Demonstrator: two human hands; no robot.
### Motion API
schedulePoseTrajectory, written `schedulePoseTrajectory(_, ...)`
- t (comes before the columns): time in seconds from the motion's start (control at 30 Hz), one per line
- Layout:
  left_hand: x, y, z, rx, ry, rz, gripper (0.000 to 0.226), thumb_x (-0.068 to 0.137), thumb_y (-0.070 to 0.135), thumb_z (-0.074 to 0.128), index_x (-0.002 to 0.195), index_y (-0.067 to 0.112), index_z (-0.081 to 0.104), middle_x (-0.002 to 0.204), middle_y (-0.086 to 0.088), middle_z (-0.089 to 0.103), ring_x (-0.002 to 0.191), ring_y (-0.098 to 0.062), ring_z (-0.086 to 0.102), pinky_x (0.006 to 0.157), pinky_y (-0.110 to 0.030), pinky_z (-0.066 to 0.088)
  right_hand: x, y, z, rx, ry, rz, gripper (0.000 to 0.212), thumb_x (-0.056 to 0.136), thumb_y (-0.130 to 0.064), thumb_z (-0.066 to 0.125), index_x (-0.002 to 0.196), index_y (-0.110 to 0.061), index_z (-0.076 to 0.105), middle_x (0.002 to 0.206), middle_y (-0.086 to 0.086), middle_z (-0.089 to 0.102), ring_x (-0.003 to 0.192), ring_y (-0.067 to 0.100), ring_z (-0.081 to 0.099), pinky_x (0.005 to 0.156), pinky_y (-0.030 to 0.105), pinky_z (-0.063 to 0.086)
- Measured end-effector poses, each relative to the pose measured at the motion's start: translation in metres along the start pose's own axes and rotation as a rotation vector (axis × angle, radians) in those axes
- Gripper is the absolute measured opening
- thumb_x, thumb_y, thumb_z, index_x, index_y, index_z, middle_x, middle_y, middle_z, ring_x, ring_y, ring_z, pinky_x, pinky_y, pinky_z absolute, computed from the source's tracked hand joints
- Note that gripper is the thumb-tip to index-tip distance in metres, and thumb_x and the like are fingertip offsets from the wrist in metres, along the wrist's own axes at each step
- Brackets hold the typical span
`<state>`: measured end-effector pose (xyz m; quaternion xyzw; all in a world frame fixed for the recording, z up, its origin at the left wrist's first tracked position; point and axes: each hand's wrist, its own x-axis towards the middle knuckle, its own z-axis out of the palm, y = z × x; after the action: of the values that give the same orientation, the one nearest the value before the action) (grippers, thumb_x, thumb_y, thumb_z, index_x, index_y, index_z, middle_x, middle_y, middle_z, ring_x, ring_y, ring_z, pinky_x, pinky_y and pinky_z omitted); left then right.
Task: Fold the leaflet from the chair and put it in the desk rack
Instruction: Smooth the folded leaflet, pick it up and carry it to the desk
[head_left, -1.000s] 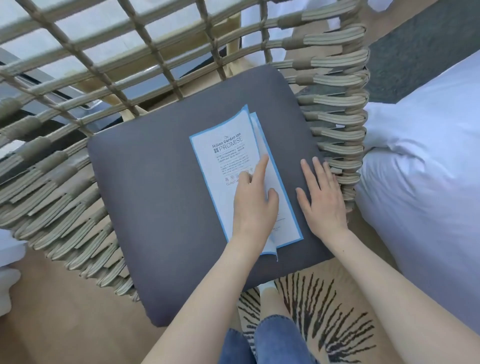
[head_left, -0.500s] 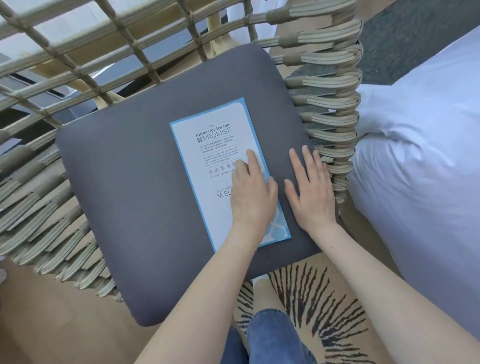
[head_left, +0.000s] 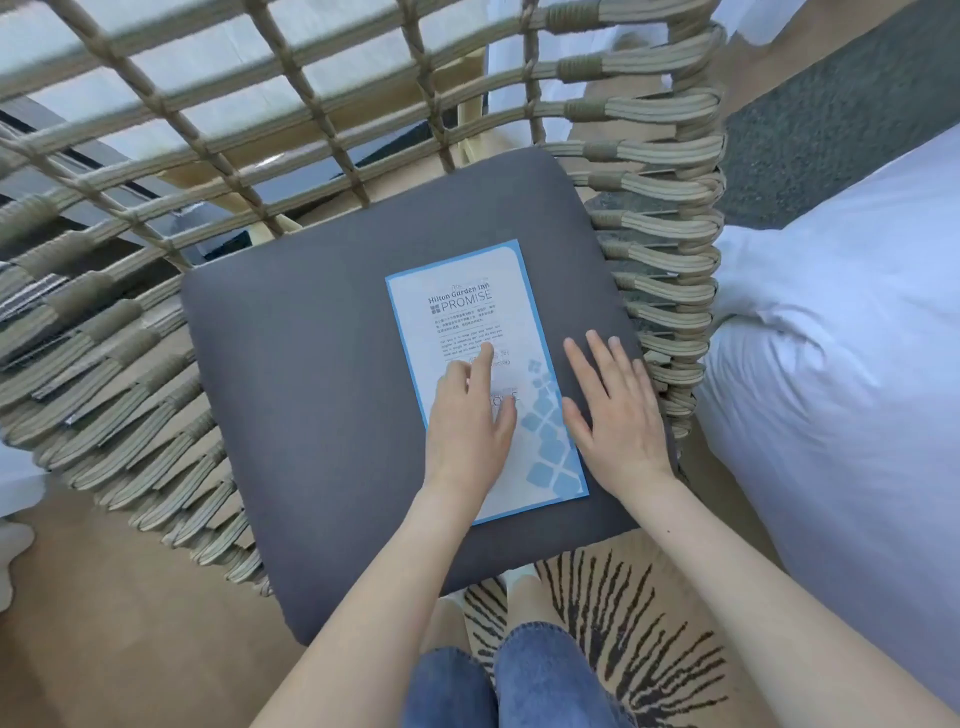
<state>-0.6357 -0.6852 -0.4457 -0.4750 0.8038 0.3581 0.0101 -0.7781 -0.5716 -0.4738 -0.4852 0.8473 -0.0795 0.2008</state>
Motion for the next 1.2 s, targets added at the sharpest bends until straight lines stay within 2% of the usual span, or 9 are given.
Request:
schedulePoseTrajectory(0.07,-0.01,-0.017,-0.013,0.053,0.027,0.018,0.061,0.091,0.018,0.062,0.146,0.009,0.038,0.125,-0.014,0.053,0.109,-0.031,0.052,0.089,-0.044,0.049,-0.001,-0.015,-0.003,-0.006,-0.012,-0.059,0.063,0.098,-0.029,0.053,0.155,-0.019,0.03,0.162,0.009,0.029,0.151,0.03,0.022,0.12,0.049,0.02)
schedulePoseTrajectory(0.13,-0.017,-0.035,-0.019,0.127,0.043,0.044,0.063,0.089,0.019,0.066,0.145,0.005,0.041,0.139,-0.02,0.05,0.125,-0.036,0.049,0.099,-0.049,0.045,0.001,-0.028,-0.001,-0.022,-0.024,-0.11,0.064,0.096,-0.028,0.057,0.154,-0.018,0.032,0.161,0.01,0.032,0.149,0.031,0.025,0.12,0.05,0.022)
schedulePoseTrajectory(0.2,-0.021,-0.048,-0.019,0.229,0.025,0.066,0.068,0.09,0.025,0.066,0.147,0.003,0.038,0.152,-0.021,0.039,0.139,-0.038,0.038,0.11,-0.051,0.035,0.003,-0.036,0.005,-0.04,-0.027,-0.144,0.064,0.095,-0.026,0.059,0.153,-0.017,0.034,0.16,0.011,0.035,0.148,0.033,0.028,0.119,0.052,0.024)
schedulePoseTrajectory(0.3,-0.022,-0.062,-0.009,0.32,0.013,0.075,0.073,0.094,0.036,0.059,0.152,0.005,0.028,0.16,-0.016,0.026,0.148,-0.035,0.024,0.118,-0.051,0.022,0.008,-0.039,0.017,-0.076,-0.009,-0.164,0.061,0.096,-0.025,0.056,0.153,-0.015,0.036,0.159,0.01,0.036,0.148,0.034,0.029,0.118,0.055,0.025)
schedulePoseTrajectory(0.43,-0.014,-0.077,0.013,0.339,0.047,0.092,0.069,0.098,0.042,0.042,0.153,0.005,0.023,0.162,-0.014,0.022,0.149,-0.031,0.02,0.12,-0.05,0.016,0.017,-0.037,0.033,-0.117,0.006,-0.169,0.058,0.098,-0.032,0.038,0.153,-0.014,0.035,0.16,0.009,0.035,0.148,0.034,0.027,0.119,0.054,0.023)
schedulePoseTrajectory(0.53,-0.01,-0.087,0.029,0.337,0.071,0.103,0.067,0.099,0.043,0.032,0.153,0.003,0.023,0.161,-0.015,0.023,0.149,-0.031,0.019,0.121,-0.05,0.014,0.02,-0.032,0.047,-0.152,0.043,-0.182,0.058,0.099,-0.033,0.036,0.154,-0.013,0.033,0.16,0.009,0.033,0.149,0.035,0.025,0.119,0.053,0.017)
schedulePoseTrajectory(0.8,-0.006,-0.1,0.045,0.38,0.098,0.119,0.067,0.099,0.042,0.031,0.153,0.004,0.021,0.162,-0.014,0.02,0.15,-0.03,0.017,0.121,-0.049,0.01,0.02,-0.029,0.06,-0.174,0.076,-0.172,0.059,0.1,-0.034,0.035,0.155,-0.016,0.03,0.162,0.007,0.03,0.15,0.033,0.022,0.12,0.051,0.012)
schedulePoseTrajectory(0.97,-0.01,-0.082,0.016,0.373,0.089,0.14,0.064,0.097,0.038,0.036,0.15,0.003,0.032,0.158,-0.017,0.03,0.146,-0.036,0.028,0.116,-0.055,0.024,0.021,-0.039,0.031,-0.101,0.041,-0.163,0.058,0.097,-0.033,0.036,0.152,-0.015,0.038,0.159,0.009,0.036,0.149,0.034,0.026,0.119,0.055,0.017)
schedulePoseTrajectory(1.2,0.057,-0.065,-0.039,0.377,0.209,0.22,0.063,0.099,0.037,0.034,0.153,0.005,0.025,0.161,-0.013,0.026,0.149,-0.031,0.022,0.12,-0.05,0.014,0.092,-0.062,-0.014,-0.07,0.09,-0.26,0.058,0.099,-0.029,0.037,0.153,-0.009,0.033,0.16,0.011,0.033,0.149,0.034,0.024,0.12,0.053,0.016)
